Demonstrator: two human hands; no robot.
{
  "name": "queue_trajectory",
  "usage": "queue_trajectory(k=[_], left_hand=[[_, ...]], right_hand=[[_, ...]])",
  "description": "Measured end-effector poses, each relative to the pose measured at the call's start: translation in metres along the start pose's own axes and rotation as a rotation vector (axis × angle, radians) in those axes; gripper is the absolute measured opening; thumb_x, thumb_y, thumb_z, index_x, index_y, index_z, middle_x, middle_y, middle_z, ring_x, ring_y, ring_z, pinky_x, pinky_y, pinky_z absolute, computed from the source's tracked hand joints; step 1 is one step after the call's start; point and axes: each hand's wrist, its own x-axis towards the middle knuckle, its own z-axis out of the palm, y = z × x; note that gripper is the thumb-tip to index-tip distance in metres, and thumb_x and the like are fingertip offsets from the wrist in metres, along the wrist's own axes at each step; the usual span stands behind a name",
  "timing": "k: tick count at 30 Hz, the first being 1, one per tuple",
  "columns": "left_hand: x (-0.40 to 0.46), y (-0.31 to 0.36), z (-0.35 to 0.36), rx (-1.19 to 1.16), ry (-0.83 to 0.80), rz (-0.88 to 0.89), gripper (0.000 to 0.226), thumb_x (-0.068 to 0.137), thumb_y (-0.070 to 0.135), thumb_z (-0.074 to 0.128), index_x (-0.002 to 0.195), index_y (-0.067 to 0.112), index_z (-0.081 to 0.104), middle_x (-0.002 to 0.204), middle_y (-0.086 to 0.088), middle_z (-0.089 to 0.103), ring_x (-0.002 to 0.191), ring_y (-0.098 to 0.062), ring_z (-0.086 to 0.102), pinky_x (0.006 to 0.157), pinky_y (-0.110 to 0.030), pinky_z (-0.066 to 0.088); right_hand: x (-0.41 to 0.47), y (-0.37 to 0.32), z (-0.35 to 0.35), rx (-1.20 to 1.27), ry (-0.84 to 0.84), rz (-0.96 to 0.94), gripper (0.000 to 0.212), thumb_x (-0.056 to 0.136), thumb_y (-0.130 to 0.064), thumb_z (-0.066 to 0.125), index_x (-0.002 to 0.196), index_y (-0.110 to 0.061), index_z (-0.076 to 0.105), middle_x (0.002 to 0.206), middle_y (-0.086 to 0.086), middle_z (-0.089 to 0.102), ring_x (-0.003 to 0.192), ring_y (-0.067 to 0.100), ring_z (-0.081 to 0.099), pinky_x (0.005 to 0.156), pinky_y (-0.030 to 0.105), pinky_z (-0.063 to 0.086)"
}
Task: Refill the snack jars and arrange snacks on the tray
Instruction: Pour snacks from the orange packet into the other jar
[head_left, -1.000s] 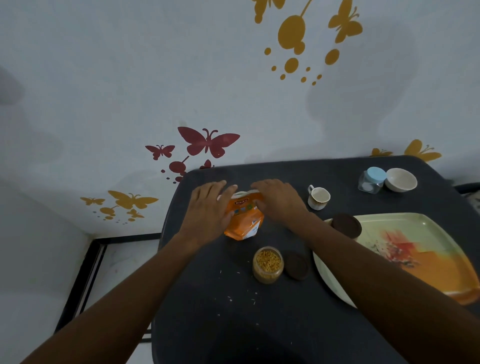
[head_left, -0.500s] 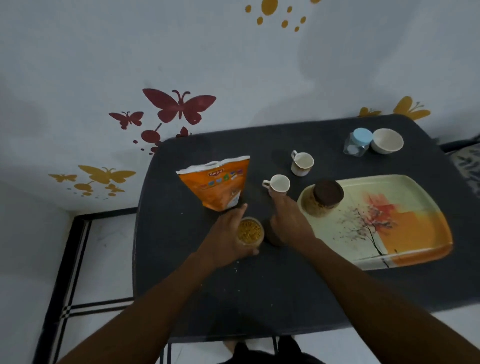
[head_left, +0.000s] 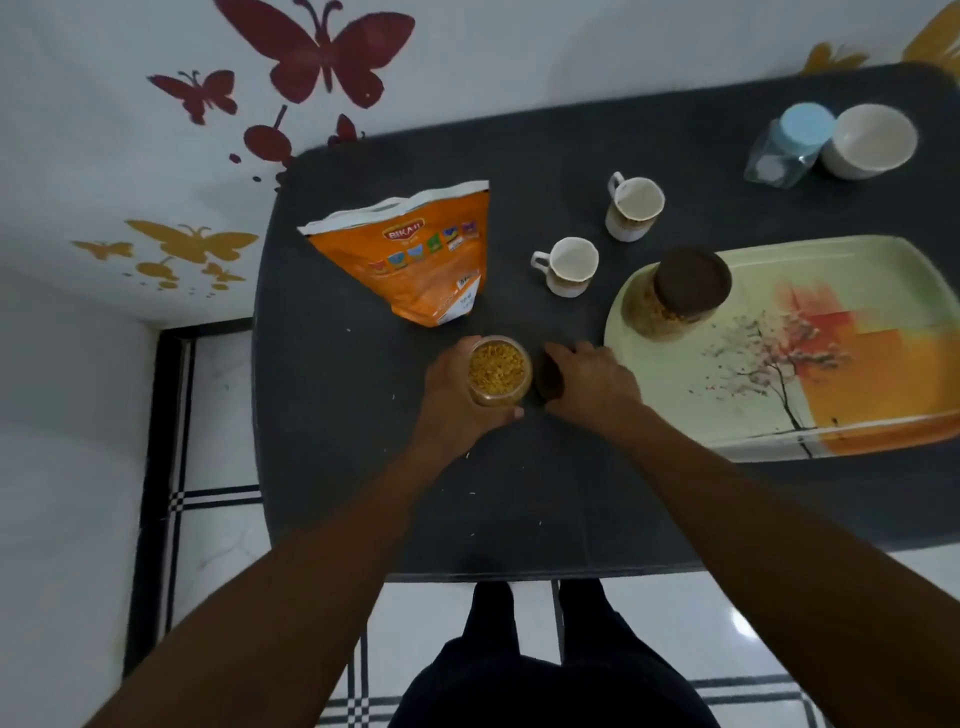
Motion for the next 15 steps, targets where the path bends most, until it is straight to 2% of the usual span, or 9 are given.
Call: queue_trajectory(k=[3, 6, 8, 9, 11, 12, 13, 14, 15], left_hand=[[-0.003, 0.015, -0.003, -0.001, 0.050, -0.041, 0.108, 0.063, 0.031, 0.099, 0.150, 0.008, 0.039, 0.150, -0.011, 0.044, 0.141, -0.026, 0.041, 0.118, -0.046, 0.035], [-0.006, 0.027, -0.011, -0.095, 0.051, -0.038, 0.101, 0.064, 0.024, 0.098, 0.146, 0.013, 0.040, 0.142, -0.003, 0.049, 0.131, -0.016, 0.048, 0.111, -0.040, 0.044], [-0.007, 0.039, -0.021, -0.120, 0.039, 0.019, 0.092, 0.062, 0.023, 0.098, 0.138, 0.019, 0.045, 0.133, 0.004, 0.056, 0.122, -0.010, 0.055, 0.104, -0.037, 0.050], [-0.006, 0.046, -0.026, -0.122, 0.030, 0.061, 0.087, 0.062, 0.023, 0.097, 0.134, 0.024, 0.048, 0.128, 0.010, 0.059, 0.117, -0.006, 0.059, 0.101, -0.035, 0.052], [-0.003, 0.058, -0.037, -0.077, 0.008, 0.147, 0.081, 0.061, 0.027, 0.094, 0.126, 0.037, 0.048, 0.117, 0.027, 0.062, 0.110, 0.004, 0.061, 0.090, -0.020, 0.053], [-0.001, 0.067, -0.046, -0.044, 0.000, 0.186, 0.082, 0.058, 0.030, 0.092, 0.126, 0.043, 0.047, 0.115, 0.036, 0.060, 0.110, 0.010, 0.060, 0.084, -0.009, 0.049], [-0.001, 0.073, -0.055, -0.012, -0.007, 0.207, 0.086, 0.055, 0.034, 0.092, 0.128, 0.044, 0.046, 0.113, 0.041, 0.057, 0.111, 0.011, 0.058, 0.082, -0.004, 0.045], [0.002, 0.079, -0.065, 0.017, -0.004, 0.218, 0.090, 0.052, 0.038, 0.092, 0.129, 0.045, 0.046, 0.114, 0.040, 0.054, 0.113, 0.007, 0.058, 0.084, -0.005, 0.044], [0.005, 0.081, -0.072, 0.043, -0.003, 0.222, 0.092, 0.049, 0.042, 0.092, 0.127, 0.048, 0.045, 0.118, 0.035, 0.054, 0.115, 0.003, 0.057, 0.088, -0.013, 0.048]], right_hand=[[-0.001, 0.006, -0.032, 0.160, 0.092, 0.042, 0.090, 0.073, -0.049, 0.077, 0.151, -0.030, 0.035, 0.136, 0.009, 0.050, 0.121, 0.032, 0.053, 0.089, 0.045, 0.055], [-0.002, 0.004, -0.068, 0.487, 0.216, 0.063, 0.083, 0.070, -0.045, 0.080, 0.144, -0.030, 0.046, 0.123, 0.000, 0.057, 0.109, 0.022, 0.058, 0.088, 0.041, 0.054], [-0.005, -0.002, -0.093, 0.757, 0.152, -0.006, 0.080, 0.070, -0.037, 0.085, 0.141, -0.030, 0.051, 0.122, -0.006, 0.055, 0.111, 0.016, 0.056, 0.090, 0.036, 0.053], [-0.009, -0.008, -0.104, 0.796, 0.079, -0.099, 0.079, 0.070, -0.032, 0.087, 0.141, -0.031, 0.052, 0.124, -0.007, 0.055, 0.116, 0.016, 0.056, 0.091, 0.032, 0.052], [-0.015, -0.021, -0.118, 0.672, -0.050, -0.298, 0.078, 0.070, -0.024, 0.088, 0.139, -0.032, 0.053, 0.126, -0.010, 0.056, 0.121, 0.014, 0.056, 0.091, 0.023, 0.049], [-0.020, -0.029, -0.125, 0.595, -0.059, -0.358, 0.080, 0.069, -0.021, 0.087, 0.140, -0.033, 0.052, 0.127, -0.012, 0.056, 0.121, 0.012, 0.056, 0.092, 0.022, 0.048], [-0.024, -0.035, -0.129, 0.556, -0.048, -0.392, 0.080, 0.069, -0.019, 0.087, 0.140, -0.033, 0.052, 0.127, -0.012, 0.057, 0.121, 0.012, 0.056, 0.093, 0.023, 0.048], [-0.028, -0.040, -0.135, 0.543, -0.019, -0.417, 0.081, 0.069, -0.017, 0.086, 0.140, -0.031, 0.051, 0.128, -0.011, 0.057, 0.121, 0.012, 0.056, 0.096, 0.026, 0.050], [-0.031, -0.043, -0.139, 0.558, 0.003, -0.440, 0.081, 0.069, -0.014, 0.087, 0.141, -0.029, 0.050, 0.131, -0.008, 0.058, 0.123, 0.013, 0.055, 0.099, 0.030, 0.051]])
